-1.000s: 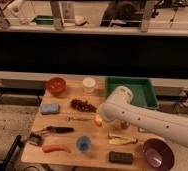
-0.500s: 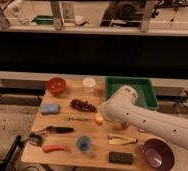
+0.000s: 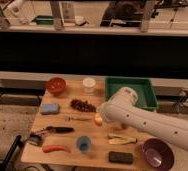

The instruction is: Place apple in table surface

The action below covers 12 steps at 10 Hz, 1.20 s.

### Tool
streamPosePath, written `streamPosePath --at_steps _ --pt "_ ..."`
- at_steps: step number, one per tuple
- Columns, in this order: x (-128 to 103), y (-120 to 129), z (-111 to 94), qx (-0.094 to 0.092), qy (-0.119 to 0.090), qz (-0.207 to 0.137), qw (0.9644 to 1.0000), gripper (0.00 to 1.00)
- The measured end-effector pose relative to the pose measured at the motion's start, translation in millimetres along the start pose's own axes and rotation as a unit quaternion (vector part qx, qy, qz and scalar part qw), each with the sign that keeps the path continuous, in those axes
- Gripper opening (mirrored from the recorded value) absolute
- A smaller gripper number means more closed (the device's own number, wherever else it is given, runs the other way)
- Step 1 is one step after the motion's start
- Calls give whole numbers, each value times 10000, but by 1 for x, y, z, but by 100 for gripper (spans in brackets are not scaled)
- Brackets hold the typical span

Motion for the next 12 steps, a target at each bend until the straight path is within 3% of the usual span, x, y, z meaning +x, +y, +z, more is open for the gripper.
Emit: streamPosePath --at_steps 3,6,12 --pt "-1 3 11 -92 64 -44 9999 2" --pt "-1 12 45 -313 204 -116 9992 2" --pt "4 17 63 -500 358 -108 9981 6"
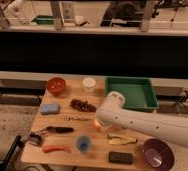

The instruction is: Place apple in table surface

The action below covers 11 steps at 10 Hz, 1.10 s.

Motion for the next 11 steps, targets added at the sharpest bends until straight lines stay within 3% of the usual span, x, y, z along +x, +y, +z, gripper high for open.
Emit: streamPosePath --at_steps 4,5,7,8,11 --pt "-4 3 10 -161 37 -33 9999 45" --pt "-4 3 10 -167 49 -35 9998 59" --pt "-4 3 11 -179 59 -41 9998 74" --pt "-4 3 12 -179 64 -39 9998 80" --pt "-3 3 11 -185 88 -34 9998 80"
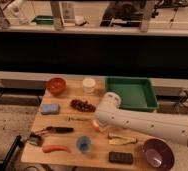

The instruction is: Place apple in table surface

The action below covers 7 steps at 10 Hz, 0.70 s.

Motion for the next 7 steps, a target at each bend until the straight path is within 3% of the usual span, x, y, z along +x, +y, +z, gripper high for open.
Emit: streamPosePath --at_steps 5,7 --pt "2 0 -3 15 26 5 10000 80" --pt "2 -2 -13 122 16 18 9999 80"
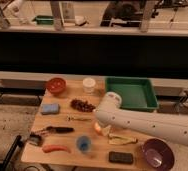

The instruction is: Place apple in table surface

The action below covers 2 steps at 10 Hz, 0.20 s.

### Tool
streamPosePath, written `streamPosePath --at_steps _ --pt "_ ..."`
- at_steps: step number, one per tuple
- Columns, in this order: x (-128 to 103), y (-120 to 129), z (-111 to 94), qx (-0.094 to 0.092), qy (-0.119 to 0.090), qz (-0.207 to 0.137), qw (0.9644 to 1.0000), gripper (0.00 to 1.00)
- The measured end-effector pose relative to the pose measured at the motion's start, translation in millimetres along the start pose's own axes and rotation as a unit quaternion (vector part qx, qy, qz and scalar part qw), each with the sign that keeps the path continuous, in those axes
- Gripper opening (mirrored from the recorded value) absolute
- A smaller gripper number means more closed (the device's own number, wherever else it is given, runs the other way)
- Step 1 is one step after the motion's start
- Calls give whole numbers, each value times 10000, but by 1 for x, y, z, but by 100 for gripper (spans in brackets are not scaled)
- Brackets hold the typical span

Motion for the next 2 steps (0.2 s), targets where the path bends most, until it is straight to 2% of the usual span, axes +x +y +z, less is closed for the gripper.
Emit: streamPosePath --at_steps 2 --pt "2 -6 -27 178 -28 27 9998 80"
